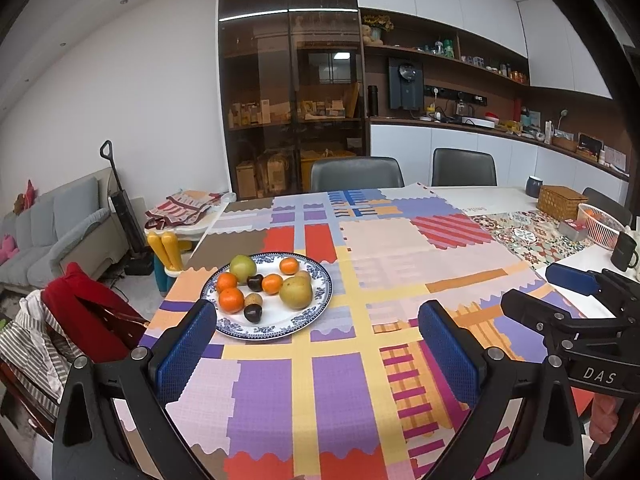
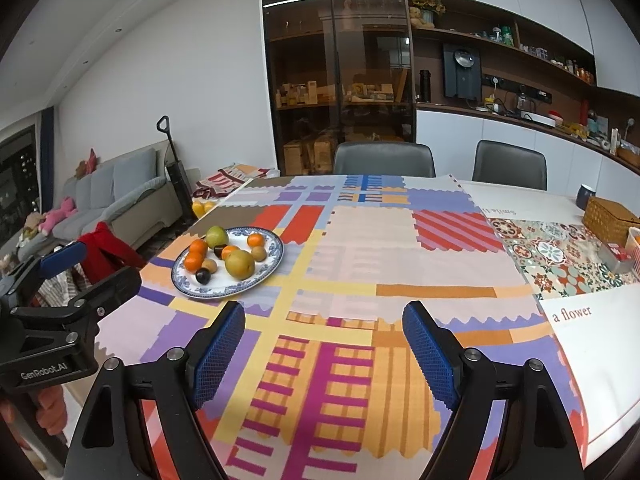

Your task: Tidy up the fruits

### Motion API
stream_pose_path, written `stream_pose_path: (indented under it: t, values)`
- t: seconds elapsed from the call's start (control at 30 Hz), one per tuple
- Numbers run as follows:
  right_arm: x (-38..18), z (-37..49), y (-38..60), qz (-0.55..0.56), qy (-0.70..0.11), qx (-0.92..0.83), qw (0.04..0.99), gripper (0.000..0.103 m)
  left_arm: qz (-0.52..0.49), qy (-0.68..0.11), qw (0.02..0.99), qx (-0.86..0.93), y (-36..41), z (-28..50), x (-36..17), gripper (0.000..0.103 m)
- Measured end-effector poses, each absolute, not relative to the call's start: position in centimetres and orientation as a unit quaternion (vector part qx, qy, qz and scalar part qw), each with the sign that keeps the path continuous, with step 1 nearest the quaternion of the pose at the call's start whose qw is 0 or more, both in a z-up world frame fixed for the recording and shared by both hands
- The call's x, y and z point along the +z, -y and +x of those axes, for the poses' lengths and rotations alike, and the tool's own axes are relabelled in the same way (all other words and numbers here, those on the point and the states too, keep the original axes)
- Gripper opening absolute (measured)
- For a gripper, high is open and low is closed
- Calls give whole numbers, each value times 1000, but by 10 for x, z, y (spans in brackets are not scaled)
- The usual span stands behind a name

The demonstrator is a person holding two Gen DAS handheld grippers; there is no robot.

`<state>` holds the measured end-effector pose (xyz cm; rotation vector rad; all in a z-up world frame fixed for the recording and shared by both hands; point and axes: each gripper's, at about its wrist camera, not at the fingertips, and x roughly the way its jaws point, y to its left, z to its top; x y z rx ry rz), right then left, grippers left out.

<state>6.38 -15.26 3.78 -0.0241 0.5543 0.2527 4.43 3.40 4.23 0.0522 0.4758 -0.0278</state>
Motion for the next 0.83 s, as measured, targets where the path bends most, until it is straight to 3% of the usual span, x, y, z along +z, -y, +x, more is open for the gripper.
stream_pose_path:
  t: [0.83]
  values:
    - [28,72,150,-7,-288,127,949,82,24,-253,967,-14,-36,51,31,103]
